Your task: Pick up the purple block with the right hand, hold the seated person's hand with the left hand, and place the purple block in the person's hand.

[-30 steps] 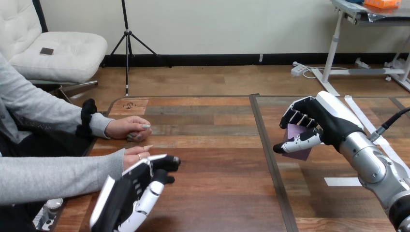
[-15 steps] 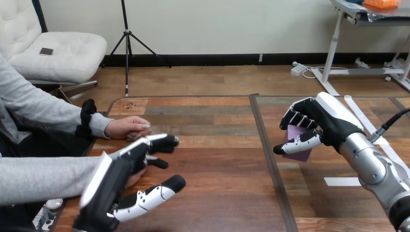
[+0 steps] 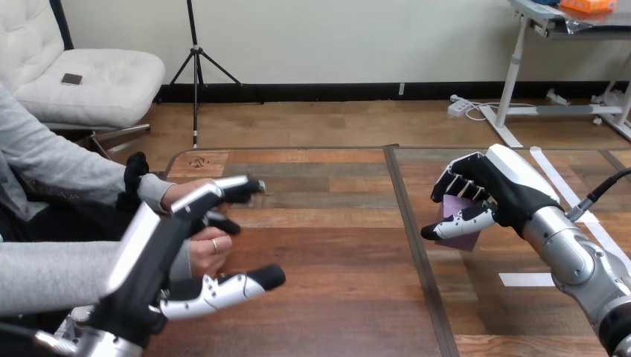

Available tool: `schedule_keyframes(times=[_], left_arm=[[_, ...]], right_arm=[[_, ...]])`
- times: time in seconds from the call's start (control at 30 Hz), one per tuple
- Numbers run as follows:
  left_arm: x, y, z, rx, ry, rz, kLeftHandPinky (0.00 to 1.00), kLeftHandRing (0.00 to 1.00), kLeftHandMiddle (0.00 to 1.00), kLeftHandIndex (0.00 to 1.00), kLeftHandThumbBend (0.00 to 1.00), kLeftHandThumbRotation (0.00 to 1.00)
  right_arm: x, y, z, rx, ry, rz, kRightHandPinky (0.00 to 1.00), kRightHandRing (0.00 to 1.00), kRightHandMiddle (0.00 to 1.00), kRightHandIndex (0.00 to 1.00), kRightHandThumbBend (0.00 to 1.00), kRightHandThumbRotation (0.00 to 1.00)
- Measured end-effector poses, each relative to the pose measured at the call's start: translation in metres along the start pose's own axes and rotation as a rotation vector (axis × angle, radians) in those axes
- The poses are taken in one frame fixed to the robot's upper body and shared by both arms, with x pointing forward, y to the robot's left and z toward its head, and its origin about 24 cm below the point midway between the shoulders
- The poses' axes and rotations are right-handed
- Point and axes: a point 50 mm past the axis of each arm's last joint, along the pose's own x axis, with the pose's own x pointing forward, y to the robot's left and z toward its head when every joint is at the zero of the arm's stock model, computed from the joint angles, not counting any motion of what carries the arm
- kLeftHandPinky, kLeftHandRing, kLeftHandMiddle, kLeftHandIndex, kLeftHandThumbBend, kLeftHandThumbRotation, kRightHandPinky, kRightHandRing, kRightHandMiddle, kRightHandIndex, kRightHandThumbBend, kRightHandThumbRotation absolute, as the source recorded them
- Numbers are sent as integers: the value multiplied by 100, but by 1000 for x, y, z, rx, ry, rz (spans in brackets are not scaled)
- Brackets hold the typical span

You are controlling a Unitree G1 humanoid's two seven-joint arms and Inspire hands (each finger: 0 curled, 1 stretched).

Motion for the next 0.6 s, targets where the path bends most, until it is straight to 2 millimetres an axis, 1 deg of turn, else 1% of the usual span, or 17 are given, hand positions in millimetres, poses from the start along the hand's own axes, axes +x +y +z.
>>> schedule_keyframes(times=[0.27,0.5,0.6], left_arm=[[7,15,12,139,-28,25,62,79,82,78,100,56],[13,24,15,236,-48,37,62,79,82,78,100,54],[15,27,16,280,-52,34,62,79,82,79,100,56]], right_arm=[[0,0,0,0,0,0,40,43,46,46,80,0],[0,0,0,1,0,0,40,43,46,46,80,0],[0,0,0,0,0,0,40,43,46,45,80,0]])
